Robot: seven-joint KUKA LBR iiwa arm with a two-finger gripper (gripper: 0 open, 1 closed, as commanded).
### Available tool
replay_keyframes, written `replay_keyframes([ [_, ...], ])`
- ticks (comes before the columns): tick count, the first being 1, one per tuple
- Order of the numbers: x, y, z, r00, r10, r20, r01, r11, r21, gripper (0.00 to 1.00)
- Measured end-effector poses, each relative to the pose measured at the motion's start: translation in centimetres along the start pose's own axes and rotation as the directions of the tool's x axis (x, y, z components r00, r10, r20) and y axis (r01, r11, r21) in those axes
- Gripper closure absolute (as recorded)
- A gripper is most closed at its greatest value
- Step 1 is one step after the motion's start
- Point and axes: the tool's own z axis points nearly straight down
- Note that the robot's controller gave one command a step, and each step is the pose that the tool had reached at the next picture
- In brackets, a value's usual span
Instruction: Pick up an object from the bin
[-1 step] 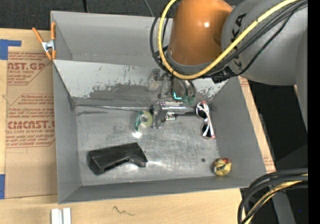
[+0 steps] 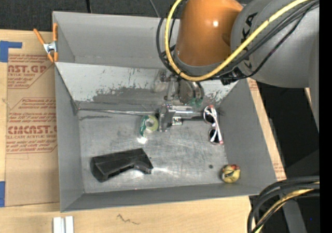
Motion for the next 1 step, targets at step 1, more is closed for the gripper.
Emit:
replay_keyframes([
  [1,3.19,3.77,7.52,0.999,-0.049,0.003,0.049,0.999,0.000,0.00],
])
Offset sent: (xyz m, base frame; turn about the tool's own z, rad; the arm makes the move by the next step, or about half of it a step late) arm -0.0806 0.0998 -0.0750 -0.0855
